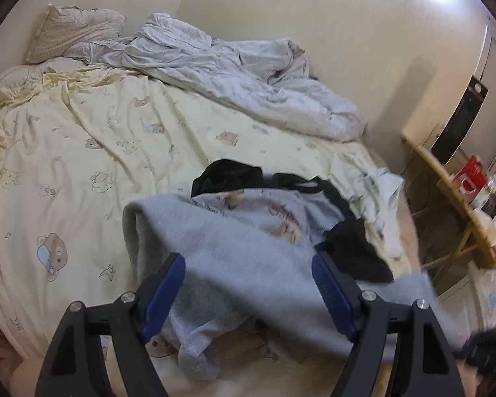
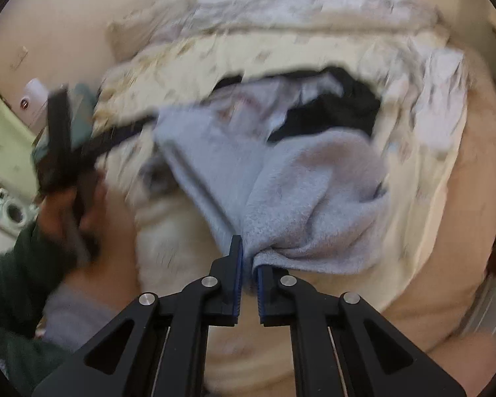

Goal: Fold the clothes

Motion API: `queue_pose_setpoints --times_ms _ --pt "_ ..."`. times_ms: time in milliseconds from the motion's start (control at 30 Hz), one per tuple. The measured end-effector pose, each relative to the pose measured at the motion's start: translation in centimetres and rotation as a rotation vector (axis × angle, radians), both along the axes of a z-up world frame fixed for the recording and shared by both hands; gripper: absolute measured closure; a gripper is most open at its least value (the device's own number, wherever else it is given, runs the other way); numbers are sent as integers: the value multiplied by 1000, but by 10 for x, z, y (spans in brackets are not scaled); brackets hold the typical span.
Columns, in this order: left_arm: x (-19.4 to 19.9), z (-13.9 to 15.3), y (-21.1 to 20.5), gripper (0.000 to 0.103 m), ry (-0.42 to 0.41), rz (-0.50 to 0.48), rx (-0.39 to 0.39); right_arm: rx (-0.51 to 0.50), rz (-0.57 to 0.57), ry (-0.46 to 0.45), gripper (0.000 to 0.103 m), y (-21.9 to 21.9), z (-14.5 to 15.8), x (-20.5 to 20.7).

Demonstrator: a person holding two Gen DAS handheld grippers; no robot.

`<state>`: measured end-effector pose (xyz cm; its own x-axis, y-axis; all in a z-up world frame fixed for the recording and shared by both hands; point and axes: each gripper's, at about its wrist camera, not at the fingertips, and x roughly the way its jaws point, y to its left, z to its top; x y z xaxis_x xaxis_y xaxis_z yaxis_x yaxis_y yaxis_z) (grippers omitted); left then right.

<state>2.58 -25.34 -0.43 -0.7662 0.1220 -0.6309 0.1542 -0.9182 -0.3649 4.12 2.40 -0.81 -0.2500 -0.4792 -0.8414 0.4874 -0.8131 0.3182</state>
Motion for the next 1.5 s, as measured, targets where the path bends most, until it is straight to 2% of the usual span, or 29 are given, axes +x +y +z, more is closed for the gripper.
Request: queue_pose_setpoints --times_ms 133,233,333,400,533,600,633,767,833,900,1033,1100,1233,1267,1300,1333,1400,1433,1467,1500 --pt "-4 -5 0 24 -26 -9 8 33 15 -76 98 -1 -29 20" --pt "-8 -9 1 24 -53 -18 11 22 -29 -188 94 1 -59 12" --pt "-11 -14 2 24 -80 -25 14 13 -48 -257 92 4 -65 1" --pt "-12 -16 1 24 -88 -28 19 31 -35 -233 74 10 -47 1" --pt "-15 -19 0 24 -97 -37 51 84 -36 -145 58 23 0 -3" --pt "-18 -20 0 24 -103 -36 61 67 -72 -89 21 32 26 -14" --pt "-19 -21 0 24 -108 -37 60 49 -82 -59 17 34 39 -17" --pt "-20 -25 3 24 -133 -55 52 -7 -102 116 17 27 89 -44" --pt "-21 -26 5 24 -140 -63 50 23 -79 142 16 3 87 -69" --pt "-24 -27 6 24 -144 -67 50 69 -38 97 16 -28 61 -100" --pt "-23 -27 5 24 -145 -49 36 3 68 13 17 -93 -7 -137" --pt "-23 -28 3 24 -152 -46 42 -4 91 -33 17 -112 -42 -147" --pt "-24 -31 0 24 -167 -40 54 66 101 -72 18 -137 -88 -161" --pt "-24 -31 -1 24 -171 -38 57 74 107 -99 25 -143 -98 -164" --pt "-24 -32 -2 24 -174 -37 60 84 114 -121 38 -148 -108 -165" --pt "-24 -33 -3 24 -178 -35 63 103 125 -120 45 -152 -112 -163" --pt "-24 -34 -4 24 -185 -32 69 121 157 -72 68 -154 -107 -154" --pt "-24 -35 -5 24 -189 -31 72 116 165 -62 73 -152 -103 -151" --pt "-24 -35 -6 24 -190 -30 74 102 167 -57 86 -146 -98 -147" --pt "-24 -34 -6 24 -186 -31 75 73 163 -60 90 -138 -91 -144"
